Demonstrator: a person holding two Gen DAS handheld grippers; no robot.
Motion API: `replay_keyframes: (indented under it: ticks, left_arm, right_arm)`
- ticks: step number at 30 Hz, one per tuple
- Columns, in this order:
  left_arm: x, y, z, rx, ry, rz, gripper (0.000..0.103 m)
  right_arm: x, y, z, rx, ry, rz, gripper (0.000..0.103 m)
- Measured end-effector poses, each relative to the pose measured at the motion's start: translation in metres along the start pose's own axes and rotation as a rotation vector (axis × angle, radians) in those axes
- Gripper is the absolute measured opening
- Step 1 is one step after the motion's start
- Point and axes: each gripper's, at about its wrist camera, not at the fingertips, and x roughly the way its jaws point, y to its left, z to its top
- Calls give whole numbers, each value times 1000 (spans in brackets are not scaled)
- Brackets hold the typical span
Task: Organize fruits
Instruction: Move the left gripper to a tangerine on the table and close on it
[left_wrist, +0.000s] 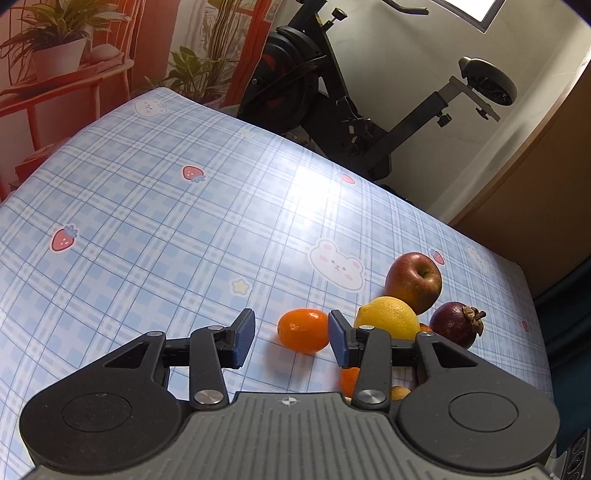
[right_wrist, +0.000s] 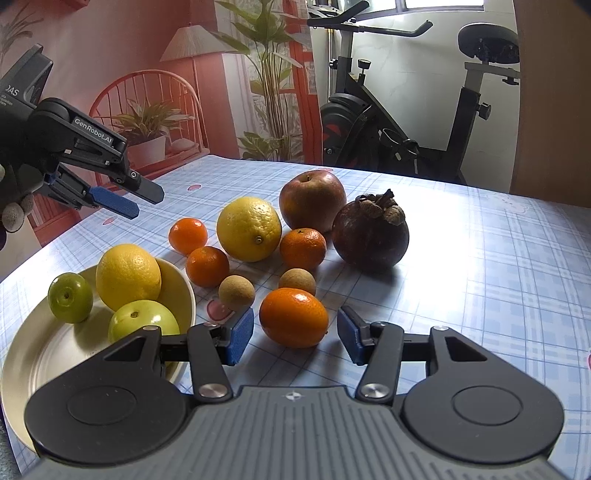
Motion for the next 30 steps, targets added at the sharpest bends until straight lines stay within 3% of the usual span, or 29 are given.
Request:
replay_keyframes:
  ticks: [7,11,13,15,26,30]
  left_arm:
    - [12,-10,0,78,15,-16,46]
    - [21,-12,-1,117,19,-29,46]
    - [25,-13,-1,128,16,-49,56]
    - [30,-14,0,137,19,-42,59]
    - [51,-15,1,148,82,-22,58]
    - [57,-14,0,155,96,-2,51]
  right_arm:
    - [0,-1,0,8,-3,-1,54]
    - [-1,-2,0,12,-11,8,47]
    - [-2,-2,-1,16,-17,12,44]
    - [-2,-3,-1,21,-17,15,44]
    - [-3,-5,1,39,-18,26,44]
    - [-2,-5,1,42,-17,27,44]
